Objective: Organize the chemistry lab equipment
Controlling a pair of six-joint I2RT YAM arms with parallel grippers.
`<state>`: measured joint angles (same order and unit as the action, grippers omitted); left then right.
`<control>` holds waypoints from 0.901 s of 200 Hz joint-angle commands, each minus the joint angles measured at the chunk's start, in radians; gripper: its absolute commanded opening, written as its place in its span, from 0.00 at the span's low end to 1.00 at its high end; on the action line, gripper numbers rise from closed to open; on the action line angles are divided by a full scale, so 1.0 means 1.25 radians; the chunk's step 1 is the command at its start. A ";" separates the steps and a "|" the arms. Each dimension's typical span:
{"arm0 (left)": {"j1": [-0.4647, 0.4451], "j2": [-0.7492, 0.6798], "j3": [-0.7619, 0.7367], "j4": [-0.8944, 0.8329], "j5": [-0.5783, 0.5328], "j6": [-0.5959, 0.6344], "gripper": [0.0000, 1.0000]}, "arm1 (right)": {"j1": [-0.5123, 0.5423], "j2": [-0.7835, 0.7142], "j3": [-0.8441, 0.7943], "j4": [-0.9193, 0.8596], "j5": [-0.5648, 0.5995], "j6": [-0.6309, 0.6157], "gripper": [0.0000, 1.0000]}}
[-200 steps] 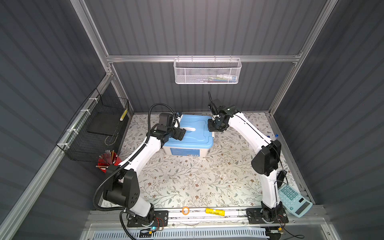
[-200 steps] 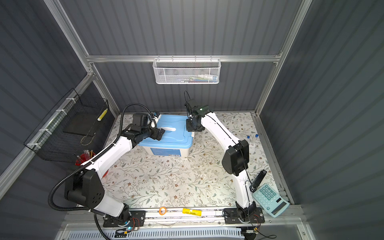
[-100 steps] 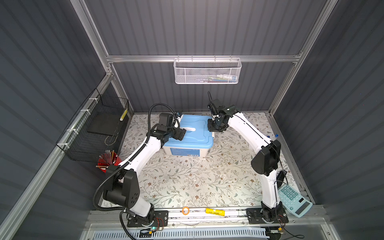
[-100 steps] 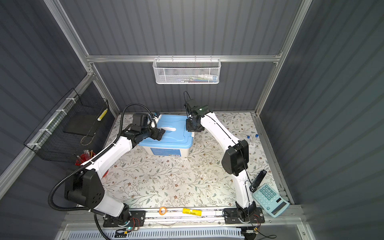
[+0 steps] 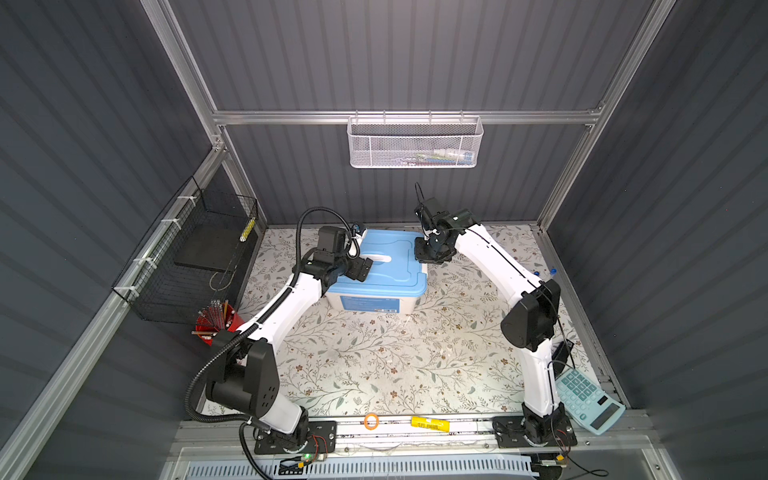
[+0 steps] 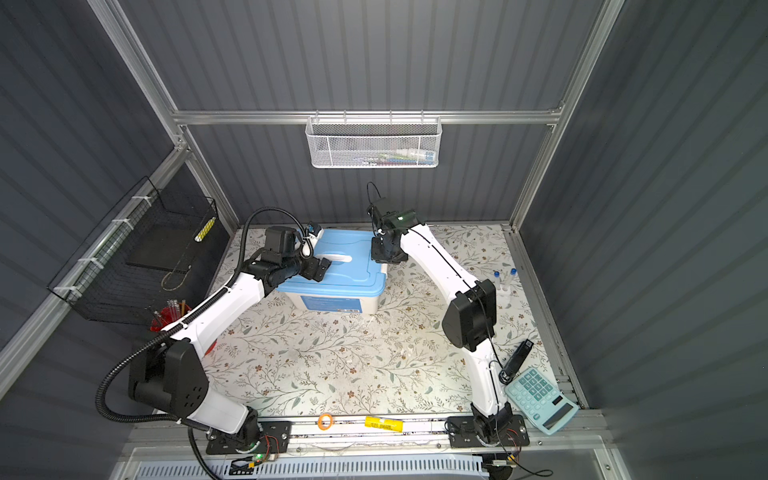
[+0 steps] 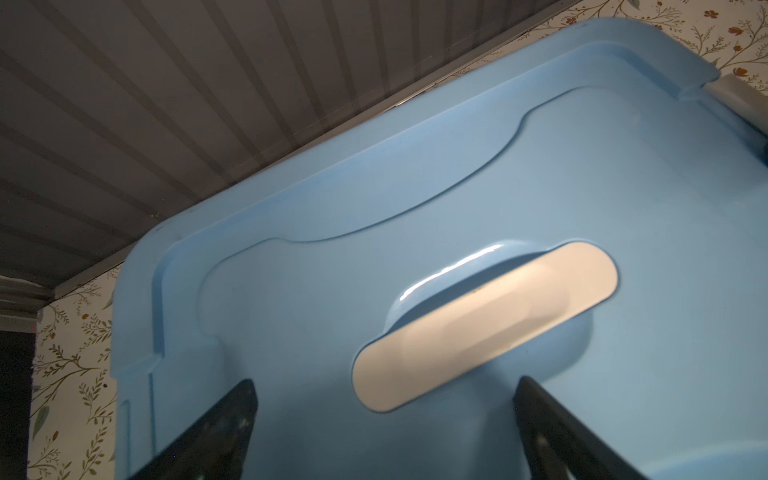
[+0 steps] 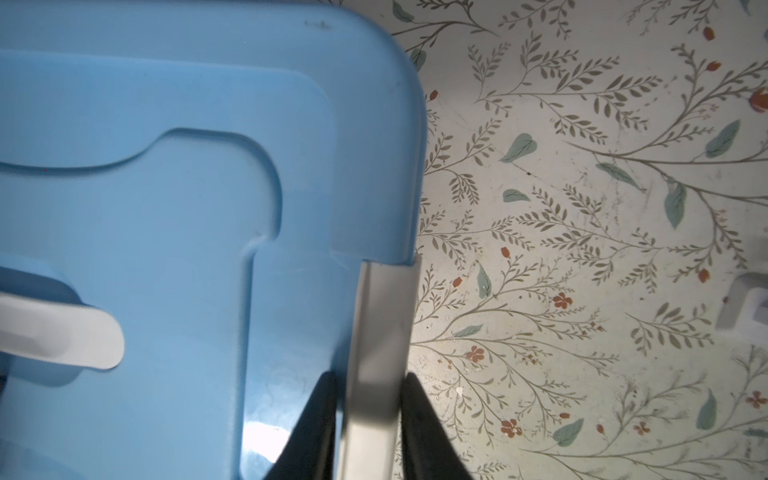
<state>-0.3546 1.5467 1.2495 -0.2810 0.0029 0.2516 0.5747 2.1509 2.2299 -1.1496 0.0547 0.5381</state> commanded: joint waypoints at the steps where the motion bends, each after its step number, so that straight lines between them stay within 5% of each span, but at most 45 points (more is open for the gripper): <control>1: -0.003 -0.011 -0.017 -0.042 0.012 0.003 0.97 | -0.002 0.067 -0.024 -0.127 0.031 -0.007 0.25; 85: -0.002 -0.016 -0.019 -0.043 0.010 0.004 0.97 | -0.001 0.062 -0.030 -0.114 0.026 -0.002 0.23; 180: -0.002 -0.022 -0.016 -0.051 0.006 0.004 0.97 | -0.004 0.026 -0.047 -0.076 0.012 -0.001 0.44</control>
<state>-0.3546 1.5406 1.2488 -0.2947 0.0074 0.2516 0.5739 2.1487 2.2208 -1.1366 0.0616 0.5419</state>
